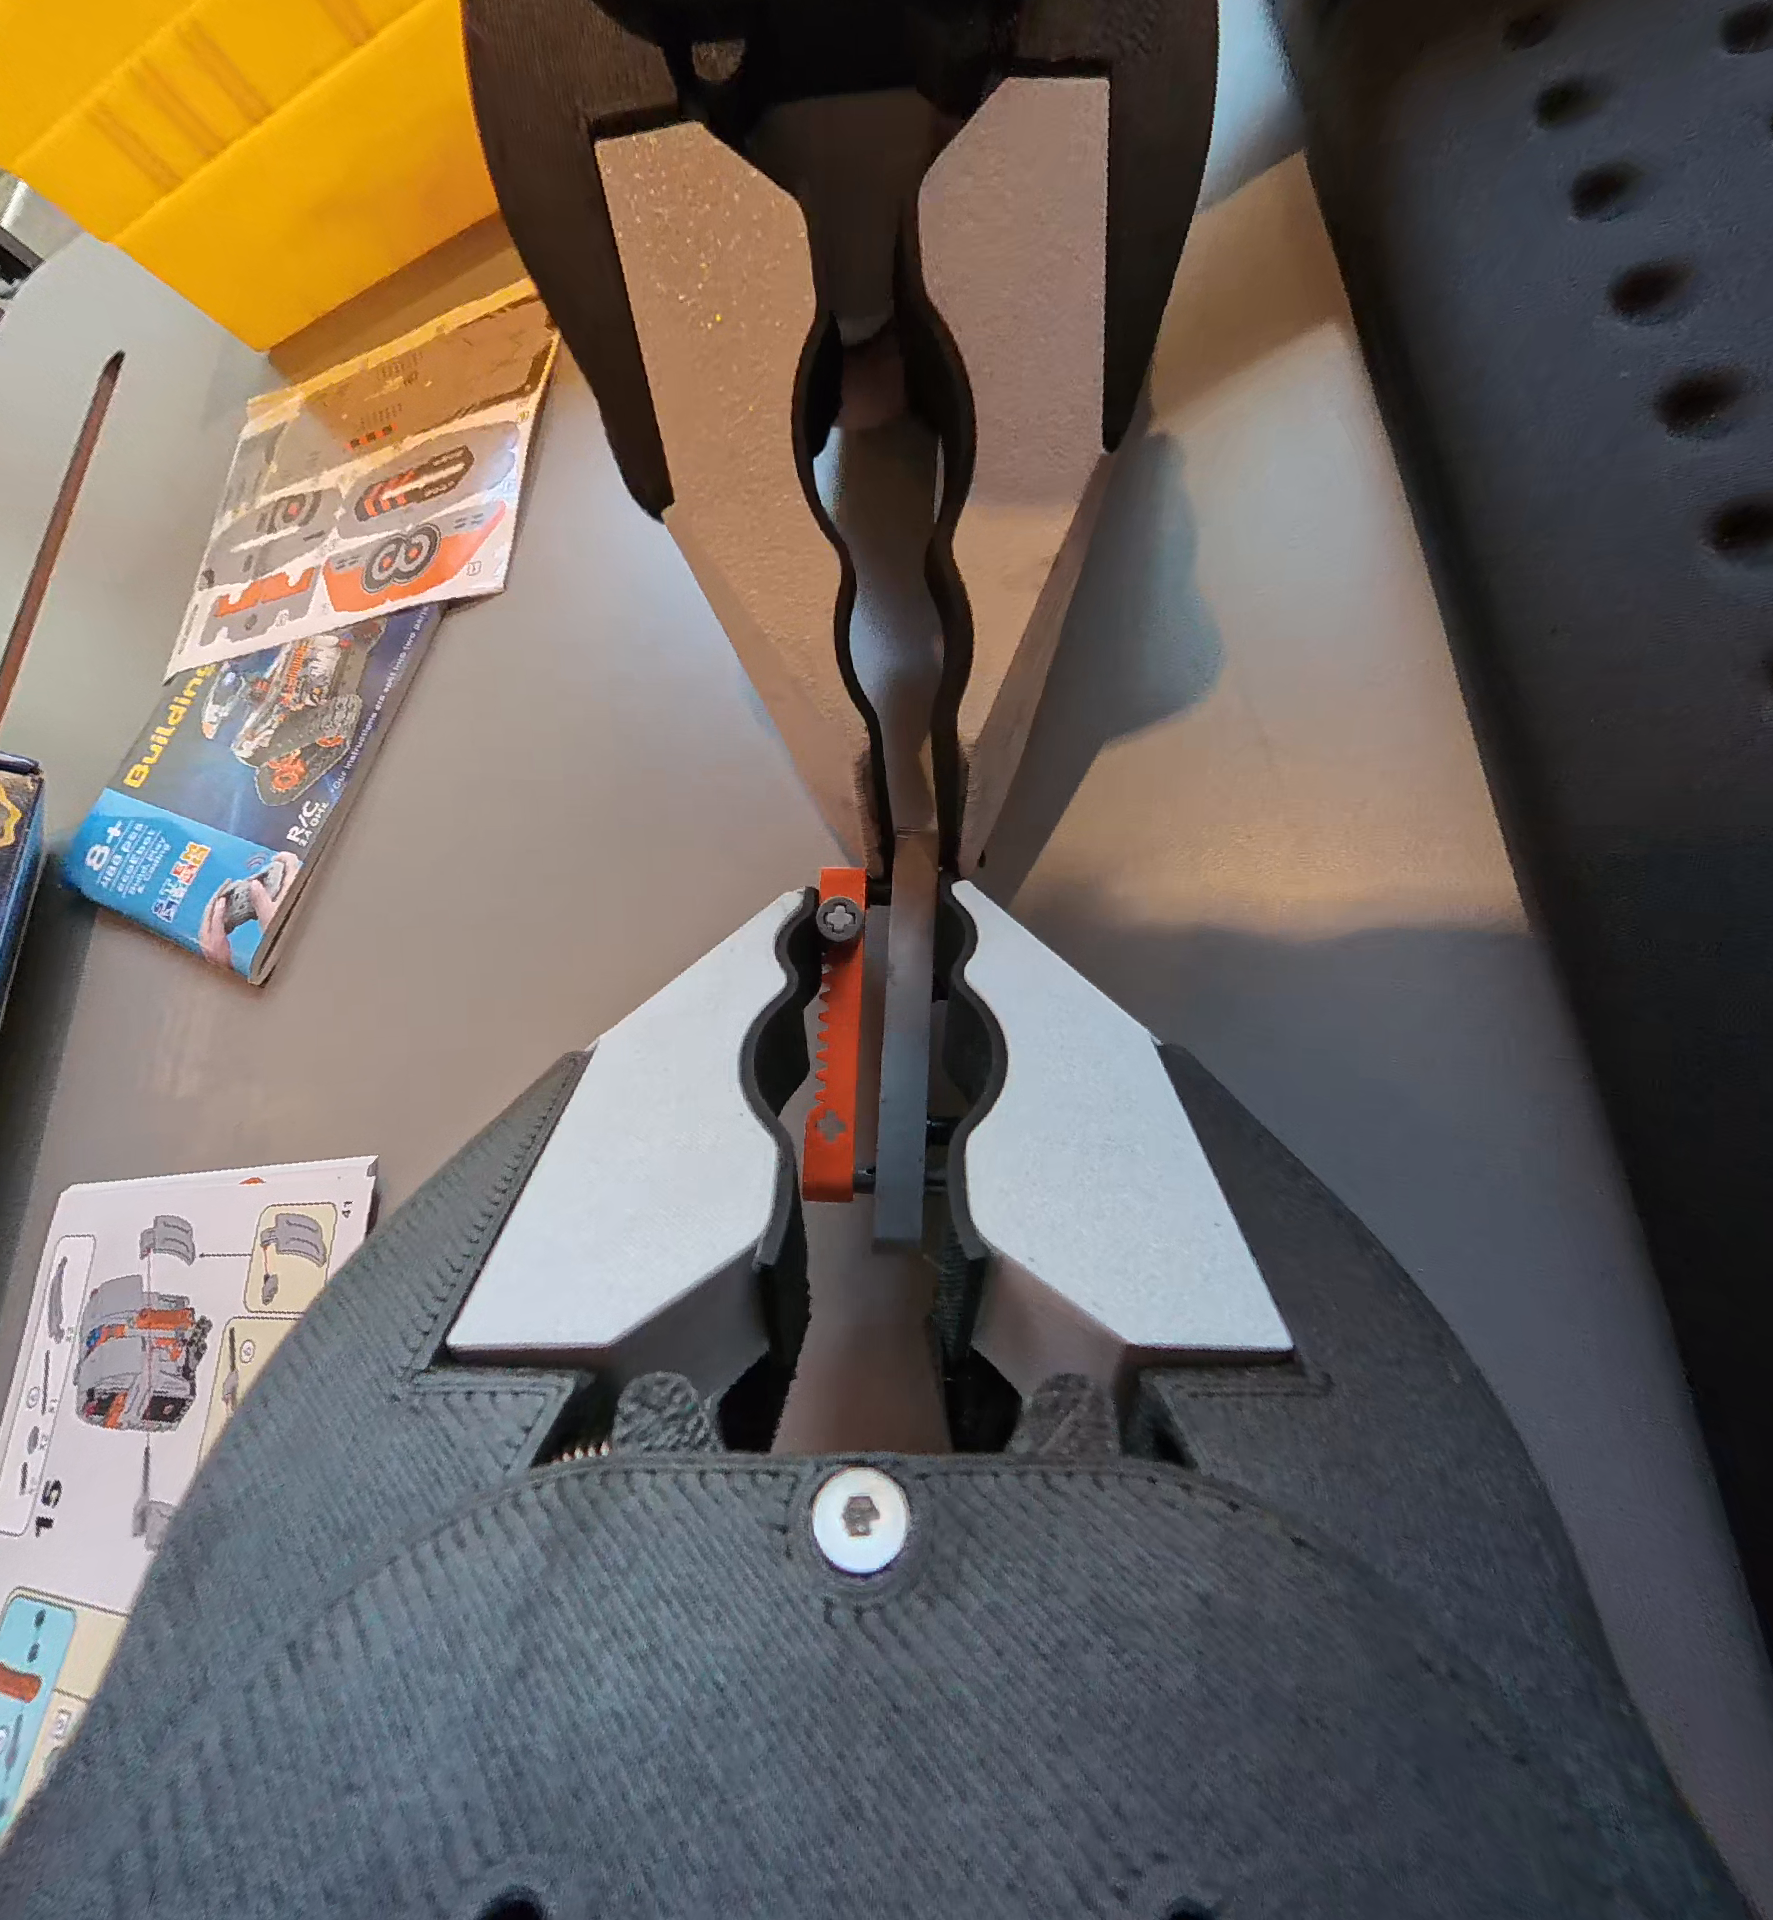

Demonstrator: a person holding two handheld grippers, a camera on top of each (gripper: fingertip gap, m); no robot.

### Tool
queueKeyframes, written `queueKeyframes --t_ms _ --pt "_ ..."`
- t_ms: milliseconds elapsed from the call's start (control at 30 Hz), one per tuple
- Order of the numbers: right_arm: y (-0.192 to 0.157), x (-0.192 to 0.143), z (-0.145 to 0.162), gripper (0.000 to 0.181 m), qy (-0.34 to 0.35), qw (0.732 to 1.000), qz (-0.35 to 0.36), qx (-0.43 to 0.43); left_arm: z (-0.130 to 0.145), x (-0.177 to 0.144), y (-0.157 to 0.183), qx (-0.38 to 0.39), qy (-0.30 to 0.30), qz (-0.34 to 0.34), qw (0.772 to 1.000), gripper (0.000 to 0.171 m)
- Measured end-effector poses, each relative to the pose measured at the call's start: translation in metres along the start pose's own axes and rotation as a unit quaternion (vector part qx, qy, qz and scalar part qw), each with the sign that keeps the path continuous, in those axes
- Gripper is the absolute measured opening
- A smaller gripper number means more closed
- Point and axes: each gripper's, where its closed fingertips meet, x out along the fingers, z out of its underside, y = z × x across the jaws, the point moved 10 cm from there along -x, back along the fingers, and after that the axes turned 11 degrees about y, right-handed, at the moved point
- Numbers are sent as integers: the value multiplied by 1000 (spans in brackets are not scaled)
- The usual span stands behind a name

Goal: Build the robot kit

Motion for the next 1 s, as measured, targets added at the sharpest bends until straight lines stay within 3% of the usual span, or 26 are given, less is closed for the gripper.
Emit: queueKeyframes --t_ms 300,467,1000 --pt "3 -4 1 6 -3 1000 7 18 0 1 -3 -22 3 -6 1000 19" --pt "8 -9 3 18 7 999 33 39 2 1 -7 -51 2 8 999 17" --pt "8 -1 3 14 -15 998 17 59 0 0 -8 -32 -17 9 999 19"
